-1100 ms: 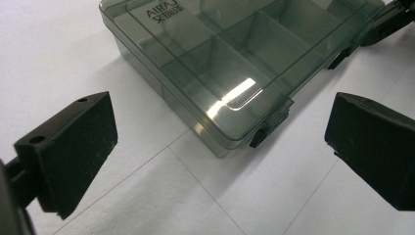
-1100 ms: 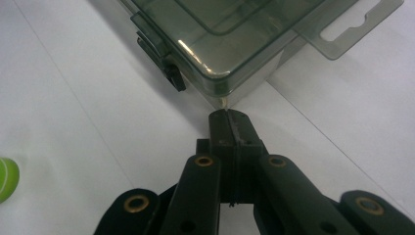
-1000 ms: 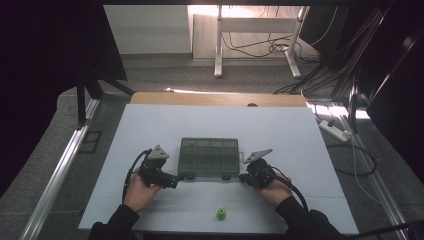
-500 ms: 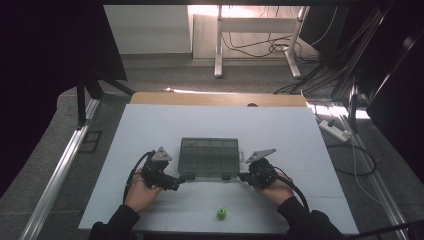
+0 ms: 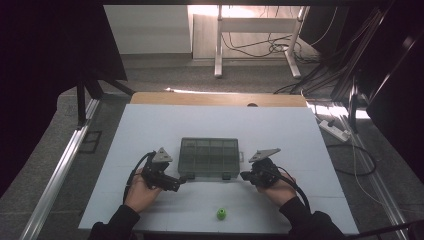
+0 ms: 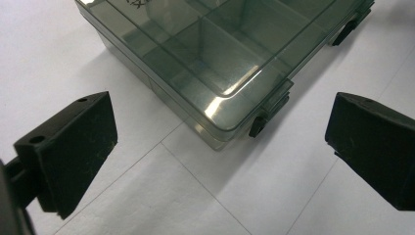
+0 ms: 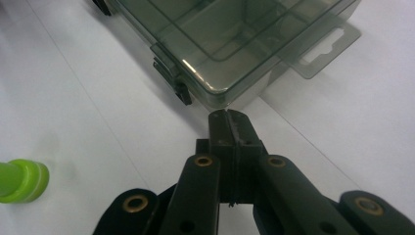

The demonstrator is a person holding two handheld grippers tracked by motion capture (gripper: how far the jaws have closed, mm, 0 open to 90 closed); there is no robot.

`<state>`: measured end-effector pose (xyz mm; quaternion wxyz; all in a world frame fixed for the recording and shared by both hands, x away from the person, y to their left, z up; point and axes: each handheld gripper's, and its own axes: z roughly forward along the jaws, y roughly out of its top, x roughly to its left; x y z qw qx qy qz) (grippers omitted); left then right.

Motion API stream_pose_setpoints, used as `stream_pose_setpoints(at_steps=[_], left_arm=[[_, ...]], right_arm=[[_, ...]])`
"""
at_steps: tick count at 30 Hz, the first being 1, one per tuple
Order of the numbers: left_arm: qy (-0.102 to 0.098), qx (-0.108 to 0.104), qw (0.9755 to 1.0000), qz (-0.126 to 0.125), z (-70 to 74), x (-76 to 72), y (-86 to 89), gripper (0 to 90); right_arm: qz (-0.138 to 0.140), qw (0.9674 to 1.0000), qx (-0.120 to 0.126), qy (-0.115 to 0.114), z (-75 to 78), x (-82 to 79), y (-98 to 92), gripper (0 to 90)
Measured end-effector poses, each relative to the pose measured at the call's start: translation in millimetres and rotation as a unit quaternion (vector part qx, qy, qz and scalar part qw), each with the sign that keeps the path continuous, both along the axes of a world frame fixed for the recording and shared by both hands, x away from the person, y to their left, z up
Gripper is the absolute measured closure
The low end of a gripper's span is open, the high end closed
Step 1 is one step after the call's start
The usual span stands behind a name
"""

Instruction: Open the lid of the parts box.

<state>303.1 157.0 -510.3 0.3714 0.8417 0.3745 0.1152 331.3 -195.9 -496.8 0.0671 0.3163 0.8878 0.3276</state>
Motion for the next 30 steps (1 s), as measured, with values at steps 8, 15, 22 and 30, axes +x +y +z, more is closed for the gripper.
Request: stream_pose_setpoints(at_steps=[8, 15, 22, 30], left_arm=[[-0.007, 0.001, 1.0000, -0.001, -0.6, -0.3, -0.9, 0.0], [-0.015, 0.009, 0.9998, -0.002, -0.3, -0.8, -0.6, 0.0], [-0.016, 0.010, 0.9998, 0.002, 0.6, -0.7, -0.1, 0.0], [-0.007, 0.000, 0.9999, 0.008, 2.6, -0.6, 2.4, 0.0]], right_arm=[[0.004, 1.0000, 0.005, 0.003, -0.9, -0.9, 2.1, 89.3], [0.003, 1.0000, 0.008, 0.002, 0.2, -1.3, 1.5, 89.3], [0.001, 0.9998, 0.018, 0.003, 0.7, -1.2, 1.7, 89.3], [-0.004, 0.9994, 0.034, -0.009, 5.7, -1.4, -0.1, 89.4]])
